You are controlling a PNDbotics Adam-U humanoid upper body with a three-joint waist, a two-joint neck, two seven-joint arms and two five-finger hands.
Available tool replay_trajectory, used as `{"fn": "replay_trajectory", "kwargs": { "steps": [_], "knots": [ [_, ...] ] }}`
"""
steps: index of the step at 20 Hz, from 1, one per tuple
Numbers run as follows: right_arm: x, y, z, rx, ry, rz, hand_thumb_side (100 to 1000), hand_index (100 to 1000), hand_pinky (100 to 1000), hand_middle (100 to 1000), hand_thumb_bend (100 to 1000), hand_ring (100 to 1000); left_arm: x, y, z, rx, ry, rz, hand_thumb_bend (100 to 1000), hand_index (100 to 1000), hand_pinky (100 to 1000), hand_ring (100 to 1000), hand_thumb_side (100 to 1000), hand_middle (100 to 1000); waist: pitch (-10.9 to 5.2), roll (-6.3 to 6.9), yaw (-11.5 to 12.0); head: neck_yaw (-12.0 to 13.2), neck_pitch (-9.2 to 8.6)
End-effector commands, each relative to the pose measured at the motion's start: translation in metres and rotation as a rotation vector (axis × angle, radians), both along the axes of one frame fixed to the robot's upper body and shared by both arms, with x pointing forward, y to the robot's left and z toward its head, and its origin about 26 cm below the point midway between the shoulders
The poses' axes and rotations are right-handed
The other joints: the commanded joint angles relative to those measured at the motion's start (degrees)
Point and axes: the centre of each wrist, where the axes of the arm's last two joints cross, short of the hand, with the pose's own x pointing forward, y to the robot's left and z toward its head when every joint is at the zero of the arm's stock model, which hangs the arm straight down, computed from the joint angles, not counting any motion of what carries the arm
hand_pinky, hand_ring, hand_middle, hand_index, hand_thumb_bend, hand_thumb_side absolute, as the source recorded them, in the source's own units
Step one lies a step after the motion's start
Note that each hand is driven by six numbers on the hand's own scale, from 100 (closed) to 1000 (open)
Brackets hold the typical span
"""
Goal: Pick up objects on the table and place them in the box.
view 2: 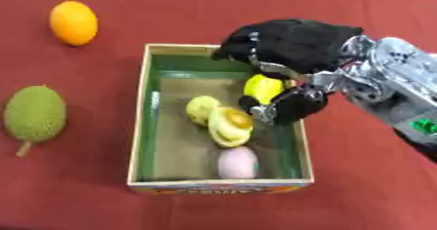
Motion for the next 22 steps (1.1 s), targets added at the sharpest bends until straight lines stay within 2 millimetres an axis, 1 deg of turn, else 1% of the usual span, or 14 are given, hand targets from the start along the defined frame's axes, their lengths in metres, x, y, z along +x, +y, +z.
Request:
{"fn": "replay_trajectory", "kwargs": {
  "steps": [1, 2, 3, 5, 7, 8, 11, 12, 13, 14, 15, 17, 19, 22],
  "knots": [
    [-0.003, -0.013, 0.016, 0.089, -0.046, -0.027, 138, 886, 780, 784, 100, 821, -0.003, 0.002, 0.010, 0.024, -0.030, 0.005, 100, 806, 754, 615, 514, 589, -1.45, 0.69, -0.28, 0.48, 0.18],
    [-0.003, -0.016, 0.015, 0.127, -0.043, -0.033, 202, 879, 769, 768, 100, 796, -0.003, 0.003, 0.011, 0.032, -0.033, 0.010, 100, 805, 755, 615, 504, 590, -1.50, 0.88, -0.45, 0.71, 0.23],
    [-0.002, -0.020, 0.014, 0.168, -0.038, -0.036, 222, 881, 765, 762, 100, 784, -0.003, 0.005, 0.014, 0.046, -0.037, 0.018, 100, 805, 755, 615, 494, 590, -1.54, 1.10, -0.64, 0.99, 0.27],
    [-0.001, -0.027, 0.009, 0.247, -0.025, -0.036, 291, 885, 766, 756, 100, 771, -0.004, 0.007, 0.019, 0.086, -0.043, 0.036, 100, 804, 755, 615, 472, 591, -1.62, 1.59, -1.14, 1.67, 0.43],
    [-0.001, -0.034, 0.004, 0.323, -0.013, -0.034, 384, 886, 765, 753, 100, 764, -0.004, 0.010, 0.024, 0.143, -0.044, 0.053, 100, 804, 755, 615, 444, 592, -1.74, 2.12, -1.63, 2.41, 0.64],
    [0.000, -0.038, 0.001, 0.359, -0.008, -0.031, 414, 890, 770, 757, 100, 767, -0.004, 0.011, 0.027, 0.176, -0.043, 0.062, 100, 804, 755, 616, 424, 593, -1.81, 2.41, -1.88, 2.78, 0.76],
    [0.000, -0.050, -0.008, 0.465, 0.001, -0.018, 449, 915, 794, 784, 100, 791, -0.004, 0.011, 0.034, 0.298, -0.014, 0.073, 100, 808, 756, 621, 360, 600, -2.03, 3.43, -2.51, 3.44, 1.27],
    [-0.001, -0.054, -0.012, 0.499, 0.002, -0.016, 489, 931, 804, 798, 100, 804, -0.005, 0.009, 0.034, 0.344, 0.008, 0.072, 100, 816, 757, 626, 337, 607, -2.09, 3.85, -2.68, 3.54, 1.50],
    [-0.001, -0.059, -0.014, 0.529, 0.001, -0.015, 510, 945, 813, 812, 100, 816, -0.005, 0.008, 0.033, 0.391, 0.032, 0.069, 100, 822, 758, 634, 315, 613, -2.16, 4.24, -2.83, 3.58, 1.77],
    [-0.002, -0.065, -0.017, 0.557, -0.001, -0.016, 522, 954, 817, 817, 100, 820, -0.005, 0.006, 0.032, 0.436, 0.056, 0.067, 100, 827, 759, 640, 302, 618, -2.23, 4.62, -2.95, 3.58, 2.01],
    [-0.002, -0.070, -0.019, 0.583, -0.004, -0.017, 531, 959, 824, 821, 100, 825, -0.005, 0.005, 0.030, 0.478, 0.081, 0.064, 100, 843, 763, 661, 295, 641, -2.32, 5.01, -3.11, 3.59, 2.25],
    [-0.004, -0.078, -0.025, 0.639, -0.007, -0.017, 531, 957, 821, 816, 100, 821, -0.004, 0.005, 0.023, 0.554, 0.143, 0.066, 100, 845, 766, 681, 292, 657, -2.58, 5.80, -3.42, 3.68, 2.76],
    [-0.006, -0.087, -0.032, 0.704, -0.013, -0.020, 508, 932, 790, 781, 100, 779, 0.001, 0.008, 0.015, 0.637, 0.220, 0.077, 100, 847, 769, 694, 300, 666, -2.93, 6.32, -3.79, 3.98, 3.27],
    [-0.011, -0.104, -0.043, 0.796, -0.031, -0.031, 504, 919, 783, 765, 100, 764, 0.010, 0.014, 0.005, 0.770, 0.335, 0.104, 193, 851, 773, 707, 343, 676, -3.20, 6.56, -4.19, 4.42, 3.68]
  ]
}}
